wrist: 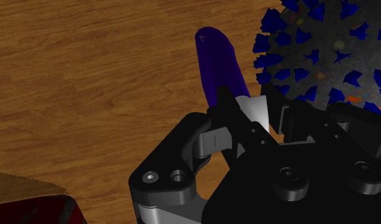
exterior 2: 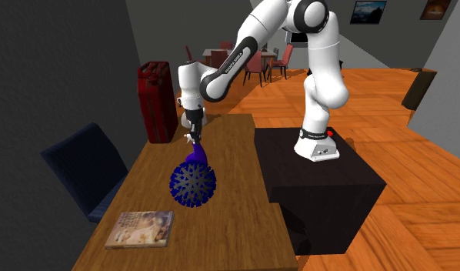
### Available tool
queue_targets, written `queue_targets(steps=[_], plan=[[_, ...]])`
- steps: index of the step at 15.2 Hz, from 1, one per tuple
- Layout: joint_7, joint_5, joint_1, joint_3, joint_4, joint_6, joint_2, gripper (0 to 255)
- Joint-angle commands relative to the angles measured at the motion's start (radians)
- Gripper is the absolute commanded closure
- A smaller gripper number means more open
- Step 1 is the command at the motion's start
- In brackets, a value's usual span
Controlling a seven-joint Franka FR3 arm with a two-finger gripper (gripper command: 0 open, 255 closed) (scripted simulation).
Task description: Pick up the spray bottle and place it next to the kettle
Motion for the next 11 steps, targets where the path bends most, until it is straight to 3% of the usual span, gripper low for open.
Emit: queue_targets(steps=[1, 11], plan=[[0.001, 0.0, 0.0, 0.001, 0.009, -0.023, -0.015, 255], [0.002, 0.002, -0.001, 0.001, 0.048, -0.142, -0.095, 255]])
